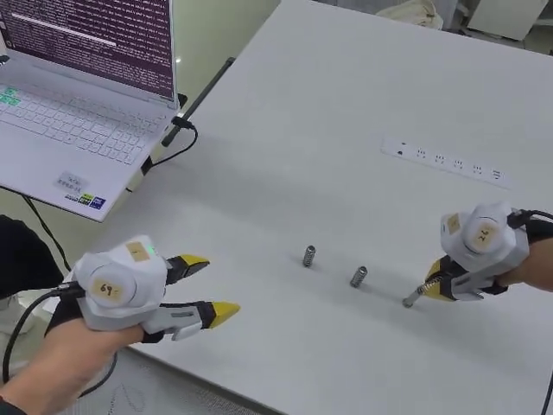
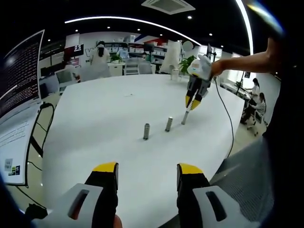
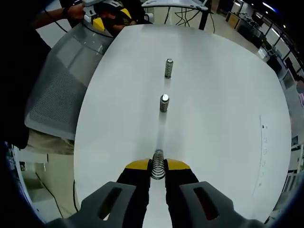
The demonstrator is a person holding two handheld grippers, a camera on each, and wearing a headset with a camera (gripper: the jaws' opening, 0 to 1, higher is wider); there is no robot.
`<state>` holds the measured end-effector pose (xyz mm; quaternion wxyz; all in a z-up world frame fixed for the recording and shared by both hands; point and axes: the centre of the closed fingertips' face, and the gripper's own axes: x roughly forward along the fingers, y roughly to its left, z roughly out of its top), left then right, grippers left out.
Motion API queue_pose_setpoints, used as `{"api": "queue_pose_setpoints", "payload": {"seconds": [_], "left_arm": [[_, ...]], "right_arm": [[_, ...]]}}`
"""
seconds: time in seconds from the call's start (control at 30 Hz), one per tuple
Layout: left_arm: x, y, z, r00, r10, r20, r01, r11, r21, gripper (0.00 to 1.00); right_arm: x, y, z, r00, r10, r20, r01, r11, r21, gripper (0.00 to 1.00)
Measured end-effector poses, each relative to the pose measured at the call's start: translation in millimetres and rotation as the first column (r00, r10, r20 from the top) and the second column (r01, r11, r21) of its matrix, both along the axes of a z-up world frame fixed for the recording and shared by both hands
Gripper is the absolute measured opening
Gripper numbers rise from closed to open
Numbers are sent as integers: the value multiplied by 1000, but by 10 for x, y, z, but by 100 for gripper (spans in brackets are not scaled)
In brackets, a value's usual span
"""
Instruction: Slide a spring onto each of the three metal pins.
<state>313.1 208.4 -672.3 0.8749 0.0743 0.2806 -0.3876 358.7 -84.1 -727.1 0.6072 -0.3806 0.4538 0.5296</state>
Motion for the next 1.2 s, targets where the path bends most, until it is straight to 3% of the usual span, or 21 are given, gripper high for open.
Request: {"api": "queue_pose_setpoints", "payload": {"seconds": [1.2], "left_arm": [[-18, 63, -20, 1000, 11, -7, -11, 1000, 5, 43]], "right_arm": [[6, 49, -256, 999, 43, -26, -44, 996, -72, 9]]}}
